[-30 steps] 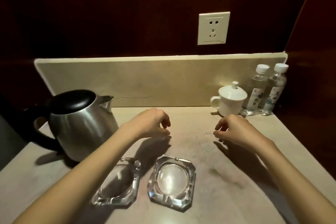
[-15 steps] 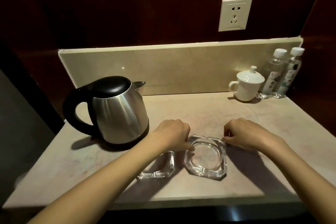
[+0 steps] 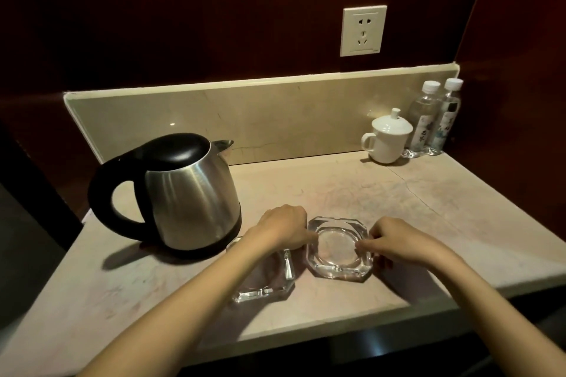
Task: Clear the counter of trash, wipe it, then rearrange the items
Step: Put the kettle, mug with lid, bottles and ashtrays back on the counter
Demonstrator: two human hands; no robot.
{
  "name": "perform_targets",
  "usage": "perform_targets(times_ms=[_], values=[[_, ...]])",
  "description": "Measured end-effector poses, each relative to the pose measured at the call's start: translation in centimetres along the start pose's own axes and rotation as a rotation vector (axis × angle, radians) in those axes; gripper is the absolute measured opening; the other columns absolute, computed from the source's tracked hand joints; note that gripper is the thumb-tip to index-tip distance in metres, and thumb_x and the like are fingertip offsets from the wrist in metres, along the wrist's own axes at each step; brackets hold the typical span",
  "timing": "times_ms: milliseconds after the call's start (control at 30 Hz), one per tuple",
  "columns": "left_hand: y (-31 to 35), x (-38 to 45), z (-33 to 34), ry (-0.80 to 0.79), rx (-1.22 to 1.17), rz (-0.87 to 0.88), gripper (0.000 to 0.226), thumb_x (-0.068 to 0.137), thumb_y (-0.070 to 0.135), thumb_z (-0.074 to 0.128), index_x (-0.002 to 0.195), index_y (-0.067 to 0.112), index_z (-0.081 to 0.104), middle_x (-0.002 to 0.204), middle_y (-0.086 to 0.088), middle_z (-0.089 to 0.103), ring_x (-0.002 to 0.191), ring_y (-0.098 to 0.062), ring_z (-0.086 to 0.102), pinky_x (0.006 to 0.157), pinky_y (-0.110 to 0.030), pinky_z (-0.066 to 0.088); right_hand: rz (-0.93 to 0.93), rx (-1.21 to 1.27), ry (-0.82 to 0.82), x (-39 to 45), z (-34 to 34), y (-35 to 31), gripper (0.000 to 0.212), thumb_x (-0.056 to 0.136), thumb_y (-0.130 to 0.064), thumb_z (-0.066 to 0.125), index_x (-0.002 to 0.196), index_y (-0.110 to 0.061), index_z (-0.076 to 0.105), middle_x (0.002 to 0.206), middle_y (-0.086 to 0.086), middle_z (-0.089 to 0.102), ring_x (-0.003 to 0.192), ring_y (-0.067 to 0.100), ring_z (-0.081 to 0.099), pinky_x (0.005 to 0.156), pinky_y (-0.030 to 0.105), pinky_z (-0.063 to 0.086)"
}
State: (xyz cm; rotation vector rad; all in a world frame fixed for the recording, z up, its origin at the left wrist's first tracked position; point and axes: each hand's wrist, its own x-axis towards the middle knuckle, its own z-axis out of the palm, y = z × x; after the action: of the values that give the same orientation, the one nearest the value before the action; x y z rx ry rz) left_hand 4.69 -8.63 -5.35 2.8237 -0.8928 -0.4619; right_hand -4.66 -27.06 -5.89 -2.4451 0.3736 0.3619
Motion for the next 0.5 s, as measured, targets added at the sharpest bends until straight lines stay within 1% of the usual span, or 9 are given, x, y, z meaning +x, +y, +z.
perform_targets(times_ms=[67,133,200,233,300,400,433,500], values=[[-0.3,0.3,-0.2,0.016,-0.014,-0.036,0.041,0.088,0.04,0.059,0.058,0.014,0.045,0.068,-0.003,0.053,0.076,-0.027,0.053,0.068,-0.032,0.038,0.008,0.023,0.001,0.9,-0.2,-0.4,0.026,0.087,-0.025,0.065,0.079,-0.001,0.07,0.058,0.0,0.063,0.043,0.008,0.055,0.046,0.019,0.041],[-0.6,0.6,-0.6,0.036,-0.013,-0.076,0.038,0.089,0.04,0.057,0.066,0.011,0.049,0.083,-0.01,0.061,0.084,-0.03,0.056,0.073,-0.033,0.038,0.0,0.031,0.006,2.1,-0.4,-1.0,0.026,0.088,-0.022,0.063,0.08,0.002,0.068,0.053,0.0,0.06,0.039,0.007,0.052,0.041,0.018,0.039],[-0.9,1.0,-0.8,0.058,-0.016,-0.112,0.03,0.09,0.039,0.056,0.082,0.01,0.058,0.101,-0.016,0.066,0.096,-0.033,0.06,0.076,-0.034,0.04,-0.014,0.044,0.0,3.2,-0.6,-1.5,0.025,0.089,-0.019,0.06,0.082,0.004,0.068,0.042,-0.004,0.057,0.032,0.005,0.05,0.036,0.017,0.037],[-1.2,1.2,-1.0,0.072,-0.02,-0.138,0.032,0.09,0.038,0.055,0.091,0.007,0.062,0.106,-0.017,0.066,0.1,-0.034,0.06,0.077,-0.034,0.041,-0.025,0.048,-0.009,3.8,-0.7,-1.9,0.026,0.089,-0.018,0.059,0.083,0.005,0.069,0.038,-0.004,0.056,0.031,0.005,0.049,0.035,0.016,0.036],[-1.7,1.5,-1.3,0.095,-0.022,-0.186,0.036,0.092,0.037,0.054,0.103,0.003,0.063,0.113,-0.017,0.065,0.104,-0.035,0.059,0.08,-0.034,0.042,-0.048,0.046,-0.021,4.9,-0.8,-2.6,0.025,0.09,-0.018,0.058,0.081,0.003,0.069,0.038,-0.004,0.056,0.03,0.006,0.049,0.035,0.017,0.035],[-2.2,2.3,-1.6,0.12,-0.024,-0.255,0.036,0.092,0.033,0.054,0.109,0.003,0.061,0.117,-0.018,0.063,0.108,-0.035,0.058,0.082,-0.033,0.042,-0.083,0.048,-0.039,6.5,-1.0,-3.6,0.027,0.091,-0.015,0.056,0.068,-0.005,0.065,0.04,-0.002,0.056,0.03,0.005,0.049,0.036,0.015,0.035],[-2.2,2.4,-1.6,0.13,-0.019,-0.279,0.035,0.092,0.031,0.054,0.112,0.002,0.06,0.119,-0.018,0.062,0.11,-0.035,0.057,0.083,-0.033,0.042,-0.09,0.062,-0.054,7.0,-1.0,-3.8,0.027,0.091,-0.013,0.055,0.067,-0.004,0.064,0.039,-0.002,0.056,0.029,0.006,0.049,0.035,0.015,0.034],[-2.3,2.6,-1.9,0.146,0.005,-0.326,0.035,0.094,0.028,0.051,0.117,0.002,0.057,0.123,-0.018,0.06,0.112,-0.035,0.056,0.086,-0.035,0.043,-0.102,0.07,-0.09,8.0,-1.1,-4.3,0.026,0.091,-0.012,0.053,0.071,-0.001,0.065,0.038,-0.001,0.056,0.03,0.008,0.05,0.035,0.015,0.034]])
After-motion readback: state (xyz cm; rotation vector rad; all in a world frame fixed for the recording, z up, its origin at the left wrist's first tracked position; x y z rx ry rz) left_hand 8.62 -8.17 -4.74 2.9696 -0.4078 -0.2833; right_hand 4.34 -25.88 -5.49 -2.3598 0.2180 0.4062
